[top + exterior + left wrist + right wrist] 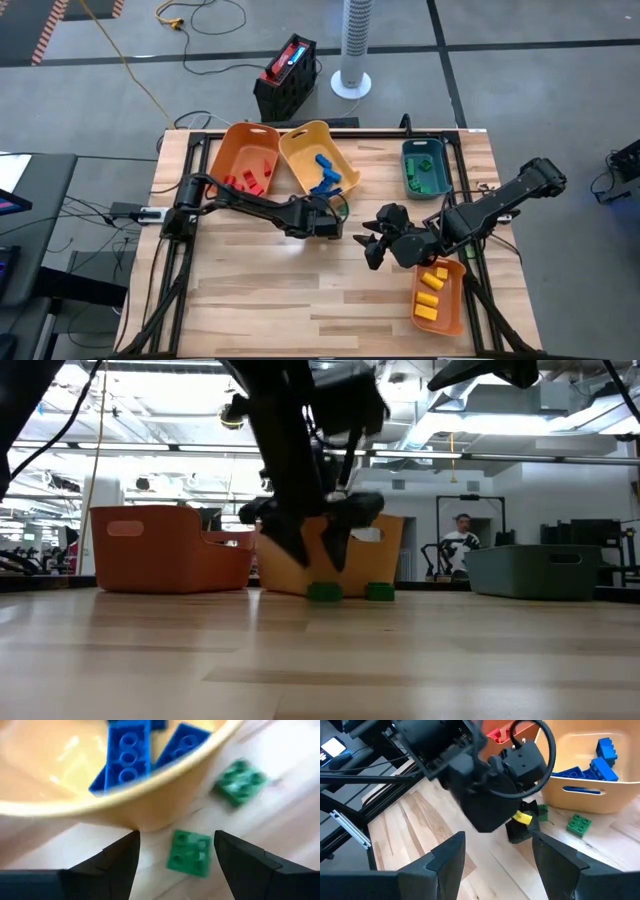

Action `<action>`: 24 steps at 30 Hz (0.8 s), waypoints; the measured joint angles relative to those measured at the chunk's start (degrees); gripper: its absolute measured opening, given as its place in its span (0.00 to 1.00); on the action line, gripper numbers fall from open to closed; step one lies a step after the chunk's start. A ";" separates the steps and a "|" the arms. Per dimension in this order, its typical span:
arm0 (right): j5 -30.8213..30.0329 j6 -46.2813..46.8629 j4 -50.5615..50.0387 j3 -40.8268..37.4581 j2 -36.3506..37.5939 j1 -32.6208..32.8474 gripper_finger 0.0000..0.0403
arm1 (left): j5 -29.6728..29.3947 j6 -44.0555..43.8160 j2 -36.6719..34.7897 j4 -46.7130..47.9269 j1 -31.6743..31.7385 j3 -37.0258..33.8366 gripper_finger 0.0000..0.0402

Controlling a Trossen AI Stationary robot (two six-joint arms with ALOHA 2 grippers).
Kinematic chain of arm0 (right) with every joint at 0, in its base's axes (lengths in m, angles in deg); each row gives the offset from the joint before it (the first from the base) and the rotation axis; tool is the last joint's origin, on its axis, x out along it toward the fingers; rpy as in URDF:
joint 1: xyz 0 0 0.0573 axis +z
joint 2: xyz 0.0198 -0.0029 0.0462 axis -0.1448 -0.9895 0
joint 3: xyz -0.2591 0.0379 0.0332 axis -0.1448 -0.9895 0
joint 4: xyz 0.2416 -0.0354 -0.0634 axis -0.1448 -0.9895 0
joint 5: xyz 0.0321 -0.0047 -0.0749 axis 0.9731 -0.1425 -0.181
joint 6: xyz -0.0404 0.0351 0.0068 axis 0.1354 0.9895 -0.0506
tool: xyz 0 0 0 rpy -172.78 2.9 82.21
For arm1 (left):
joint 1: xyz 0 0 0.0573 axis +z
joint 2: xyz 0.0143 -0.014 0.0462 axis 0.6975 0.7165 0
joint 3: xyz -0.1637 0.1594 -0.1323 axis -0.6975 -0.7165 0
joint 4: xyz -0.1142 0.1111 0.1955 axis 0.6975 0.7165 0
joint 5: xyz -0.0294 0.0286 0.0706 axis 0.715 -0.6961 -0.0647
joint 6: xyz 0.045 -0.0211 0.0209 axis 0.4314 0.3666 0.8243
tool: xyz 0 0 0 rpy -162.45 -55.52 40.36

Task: Sort blocks
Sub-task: Adjust the yellow bin

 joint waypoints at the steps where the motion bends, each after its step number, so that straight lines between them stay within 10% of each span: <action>1: 0.00 0.00 0.02 0.00 0.00 0.00 0.59 | 0.00 1.76 -0.50 -0.02 -0.33 0.43 0.62; 13: 0.72 0.19 -0.54 0.00 1.21 -0.02 0.59 | 6.09 21.77 -8.83 8.59 -0.60 9.29 0.62; 24: -1.61 0.17 -11.78 6.03 7.54 -1.84 0.59 | 25.56 38.83 -7.97 4.26 13.19 12.43 0.62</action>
